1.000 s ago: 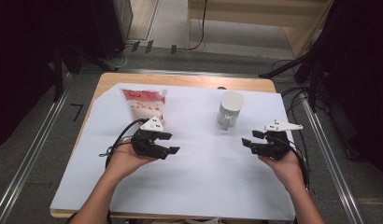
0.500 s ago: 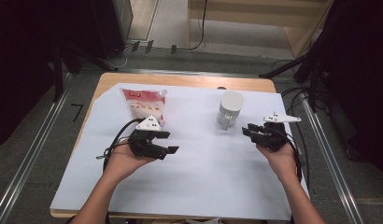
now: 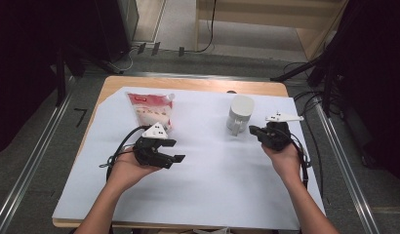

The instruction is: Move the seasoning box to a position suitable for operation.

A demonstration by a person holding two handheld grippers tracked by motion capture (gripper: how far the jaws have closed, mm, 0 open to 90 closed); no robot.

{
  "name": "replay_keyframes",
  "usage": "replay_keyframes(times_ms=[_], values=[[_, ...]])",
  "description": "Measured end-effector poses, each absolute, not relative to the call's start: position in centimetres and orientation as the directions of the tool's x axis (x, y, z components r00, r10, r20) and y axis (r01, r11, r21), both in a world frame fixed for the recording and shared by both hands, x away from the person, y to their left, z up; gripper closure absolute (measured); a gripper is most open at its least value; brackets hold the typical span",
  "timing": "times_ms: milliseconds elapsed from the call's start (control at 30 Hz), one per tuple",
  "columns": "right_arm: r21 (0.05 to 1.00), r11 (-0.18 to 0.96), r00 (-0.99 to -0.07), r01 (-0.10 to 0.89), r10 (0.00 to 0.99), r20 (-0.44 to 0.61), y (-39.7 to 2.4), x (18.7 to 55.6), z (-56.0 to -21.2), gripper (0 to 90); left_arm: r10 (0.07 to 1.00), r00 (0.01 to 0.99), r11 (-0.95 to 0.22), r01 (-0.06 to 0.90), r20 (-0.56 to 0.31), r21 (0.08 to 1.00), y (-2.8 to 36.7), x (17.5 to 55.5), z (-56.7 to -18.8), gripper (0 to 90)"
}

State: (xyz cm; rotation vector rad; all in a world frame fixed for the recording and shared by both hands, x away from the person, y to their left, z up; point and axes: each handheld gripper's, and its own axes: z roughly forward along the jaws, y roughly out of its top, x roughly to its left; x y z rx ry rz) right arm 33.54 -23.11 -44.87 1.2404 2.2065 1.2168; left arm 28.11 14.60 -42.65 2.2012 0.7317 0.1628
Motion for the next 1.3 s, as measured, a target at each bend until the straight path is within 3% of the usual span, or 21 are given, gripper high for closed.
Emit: replay_keyframes(times_ms=[367,733,1300], values=[[0.801,0.261,-0.587,0.539,0.798,0.136,-19.5,34.2,-44.9,90.0,0.548,0.828,-0.516,0.449,-0.122,0.73,14.9,28.2,-42.6,37.5],[0.801,0.234,-0.546,0.551,0.827,0.134,-16.3,35.3,-46.3,90.0,0.536,0.833,-0.519,0.451,-0.134,0.727,14.8,28.4,-42.8,38.2],[0.789,0.21,-0.486,0.577,0.865,0.126,-15.6,35.8,-47.1,90.0,0.526,0.843,-0.532,0.428,-0.111,0.731,14.6,28.2,-42.7,39.3]])
